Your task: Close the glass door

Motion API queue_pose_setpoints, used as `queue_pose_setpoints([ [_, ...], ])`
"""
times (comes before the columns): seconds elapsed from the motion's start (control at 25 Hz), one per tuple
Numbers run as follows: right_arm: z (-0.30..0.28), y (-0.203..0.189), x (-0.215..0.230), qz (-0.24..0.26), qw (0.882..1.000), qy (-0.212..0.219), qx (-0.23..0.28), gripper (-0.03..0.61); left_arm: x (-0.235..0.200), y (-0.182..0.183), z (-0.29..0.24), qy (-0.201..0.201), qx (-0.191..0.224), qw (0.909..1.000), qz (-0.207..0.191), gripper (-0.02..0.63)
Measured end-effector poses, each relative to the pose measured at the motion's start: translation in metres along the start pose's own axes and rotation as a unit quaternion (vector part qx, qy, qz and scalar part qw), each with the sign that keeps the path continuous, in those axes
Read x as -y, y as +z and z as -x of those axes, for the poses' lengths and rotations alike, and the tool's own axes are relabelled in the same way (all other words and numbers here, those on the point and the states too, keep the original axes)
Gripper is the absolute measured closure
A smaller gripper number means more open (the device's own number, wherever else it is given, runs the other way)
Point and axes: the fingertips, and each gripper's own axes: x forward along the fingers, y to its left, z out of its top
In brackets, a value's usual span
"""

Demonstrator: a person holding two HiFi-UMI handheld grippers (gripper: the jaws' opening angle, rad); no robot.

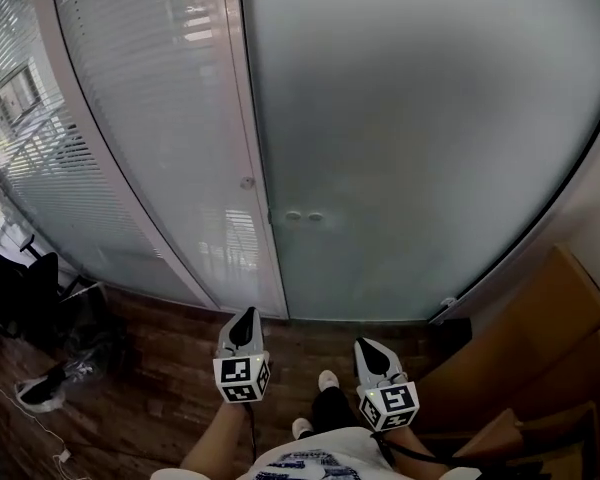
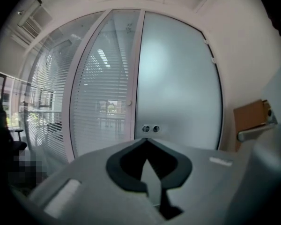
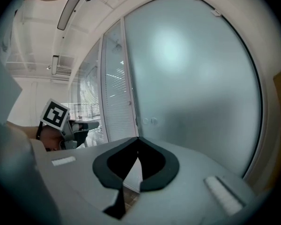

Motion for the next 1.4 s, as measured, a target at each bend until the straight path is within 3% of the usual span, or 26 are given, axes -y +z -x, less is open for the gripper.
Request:
queue_pose_setpoints([
  [0.32, 0.030, -0.010, -0.012, 0.001, 1.000, -0.009, -0.004, 0.571, -0.006, -0.023, 0.072, -0.008, -0.002, 0.9999, 0.014, 0.612],
  [0.68, 0.053, -0.004, -0.003, 0.001, 1.000, -0.016, 0.009, 0.571, 0.006, -0.041, 0.111, -0.015, -0.021, 0.9996, 0.014, 0.612],
  [1.4, 0.188, -0.016, 0.012, -0.003, 1.000, -0.006, 0.030, 0.571, 0.116, -0.034, 0.186, -0.016, -0.006, 0.9993, -0.034, 0.612],
])
